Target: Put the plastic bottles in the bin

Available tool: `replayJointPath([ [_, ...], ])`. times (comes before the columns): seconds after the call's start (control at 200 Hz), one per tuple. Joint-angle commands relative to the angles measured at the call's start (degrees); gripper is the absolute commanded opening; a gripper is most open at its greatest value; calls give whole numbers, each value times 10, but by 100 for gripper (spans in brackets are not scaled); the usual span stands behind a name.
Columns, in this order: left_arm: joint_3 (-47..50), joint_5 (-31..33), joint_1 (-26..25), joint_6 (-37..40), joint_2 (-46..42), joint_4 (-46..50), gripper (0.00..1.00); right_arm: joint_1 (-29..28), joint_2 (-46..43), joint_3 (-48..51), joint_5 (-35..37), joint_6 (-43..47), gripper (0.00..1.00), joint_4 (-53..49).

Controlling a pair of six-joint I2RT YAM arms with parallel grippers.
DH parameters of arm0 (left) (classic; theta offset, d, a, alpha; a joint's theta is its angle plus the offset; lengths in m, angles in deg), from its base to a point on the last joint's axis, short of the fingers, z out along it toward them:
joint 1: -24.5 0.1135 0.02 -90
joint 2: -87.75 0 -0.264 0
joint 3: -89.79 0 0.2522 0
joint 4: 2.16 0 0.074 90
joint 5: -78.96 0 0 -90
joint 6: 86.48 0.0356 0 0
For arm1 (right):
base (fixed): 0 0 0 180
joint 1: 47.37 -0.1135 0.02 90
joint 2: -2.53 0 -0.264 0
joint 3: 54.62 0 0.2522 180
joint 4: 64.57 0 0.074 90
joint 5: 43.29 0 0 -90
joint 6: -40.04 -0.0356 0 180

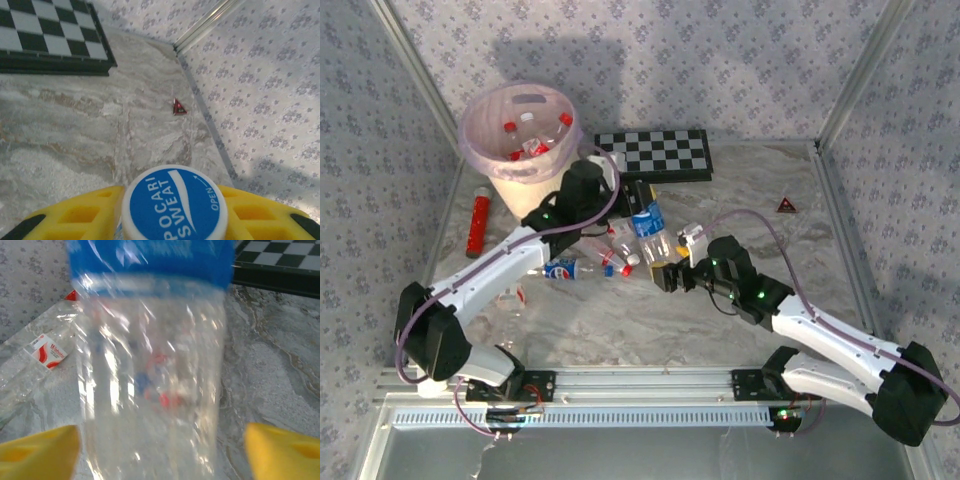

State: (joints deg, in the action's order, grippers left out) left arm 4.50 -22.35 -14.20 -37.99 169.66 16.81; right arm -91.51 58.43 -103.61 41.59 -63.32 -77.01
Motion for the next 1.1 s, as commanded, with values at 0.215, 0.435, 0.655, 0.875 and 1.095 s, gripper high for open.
replayJointPath([
  [0.215, -246, -10, 131, 129, -20, 110, 21, 17, -9, -21, 29, -11, 100, -94],
  [0.435, -327, 37, 262, 224, -29, 100, 2, 18, -8, -14, 33, -19, 100, -107],
  [0.655, -391, 127, 346, 307, 19, 120, 0, 19, -8, -15, 35, -17, 100, -118],
  [0.875, -494, 137, 362, 386, 148, 222, 0, 14, -3, -9, 31, -31, 100, -121],
  [1.095, -586, 135, 362, 487, 261, 314, 0, 12, -18, -6, 25, -35, 100, -132],
])
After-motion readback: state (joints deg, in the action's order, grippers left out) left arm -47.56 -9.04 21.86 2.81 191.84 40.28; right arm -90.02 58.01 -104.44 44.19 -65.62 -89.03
